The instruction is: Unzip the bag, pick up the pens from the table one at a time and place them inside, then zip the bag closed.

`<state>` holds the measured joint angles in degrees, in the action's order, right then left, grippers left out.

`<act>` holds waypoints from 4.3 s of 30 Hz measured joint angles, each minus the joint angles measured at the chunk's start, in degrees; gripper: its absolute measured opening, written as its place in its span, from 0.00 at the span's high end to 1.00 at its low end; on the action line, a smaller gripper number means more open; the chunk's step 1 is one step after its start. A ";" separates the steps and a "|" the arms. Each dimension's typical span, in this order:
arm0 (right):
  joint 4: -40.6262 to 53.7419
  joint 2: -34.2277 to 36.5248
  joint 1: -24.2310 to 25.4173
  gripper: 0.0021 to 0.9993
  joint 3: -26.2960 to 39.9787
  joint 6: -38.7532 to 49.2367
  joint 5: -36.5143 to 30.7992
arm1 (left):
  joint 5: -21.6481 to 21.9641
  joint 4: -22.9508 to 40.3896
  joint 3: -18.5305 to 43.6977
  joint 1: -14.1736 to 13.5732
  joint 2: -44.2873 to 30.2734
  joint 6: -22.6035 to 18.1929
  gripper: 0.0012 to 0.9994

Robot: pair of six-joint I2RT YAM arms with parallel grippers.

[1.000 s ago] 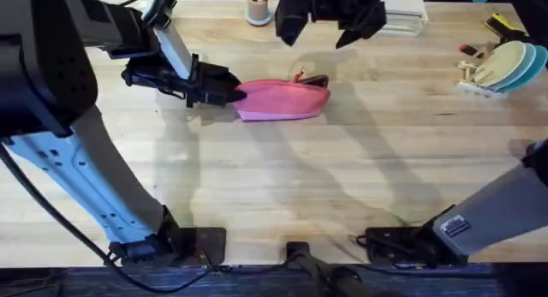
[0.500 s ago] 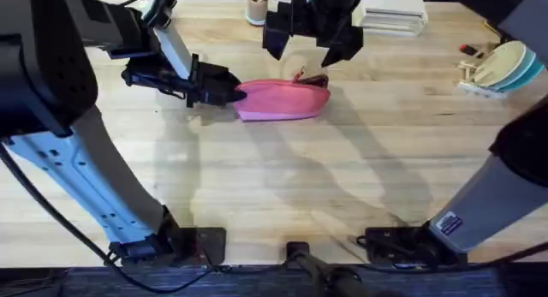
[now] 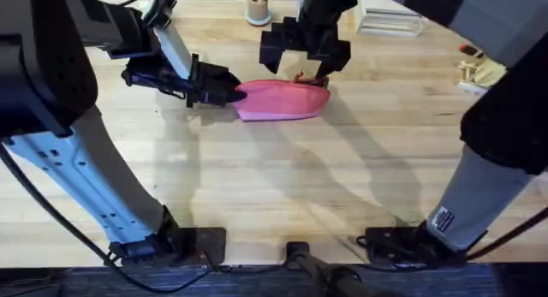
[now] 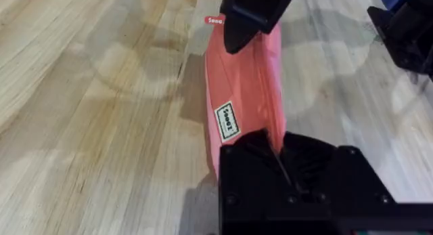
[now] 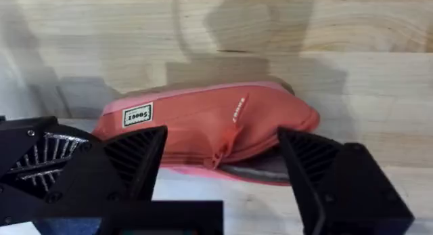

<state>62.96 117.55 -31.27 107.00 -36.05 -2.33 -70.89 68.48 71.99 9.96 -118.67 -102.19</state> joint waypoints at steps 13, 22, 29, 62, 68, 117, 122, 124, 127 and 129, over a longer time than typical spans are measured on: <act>0.58 1.15 -0.42 0.34 0.00 0.02 -1.40 | 0.02 -0.12 0.00 0.00 0.00 0.00 0.96; 1.97 1.45 -0.30 0.86 0.00 0.05 -2.84 | 0.24 0.03 0.00 0.26 0.00 0.00 0.96; 2.34 1.46 -0.18 0.97 0.00 0.43 -2.86 | 0.26 0.01 0.00 0.31 0.00 0.00 0.96; 4.37 -0.71 4.34 0.97 2.78 6.43 -5.37 | 0.17 0.05 0.00 0.31 0.00 0.00 0.96; 4.39 -0.82 7.93 0.97 2.78 6.49 -5.78 | 0.17 0.05 0.00 0.31 0.00 0.00 0.96; -0.66 -8.69 -3.32 0.00 2.80 6.75 -2.14 | 0.17 0.04 0.00 0.31 0.00 0.00 0.96; -0.23 -8.69 -3.32 0.00 2.80 6.75 -2.14 | 0.17 0.04 0.00 0.31 0.00 0.00 0.96; 0.09 -8.69 -3.32 0.00 2.80 6.75 -2.14 | 0.17 0.04 0.00 0.31 0.00 0.00 0.96; 0.12 -8.69 -3.32 0.00 2.80 6.75 -2.14 | 0.17 0.03 0.00 0.31 0.00 0.00 0.96; 1.20 -8.69 -3.32 0.00 2.80 6.75 -2.14 | 0.17 0.05 0.00 0.31 0.00 0.00 0.96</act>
<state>64.16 108.86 -34.59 109.80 -29.30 -4.47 -70.72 68.53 71.99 10.26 -118.67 -102.19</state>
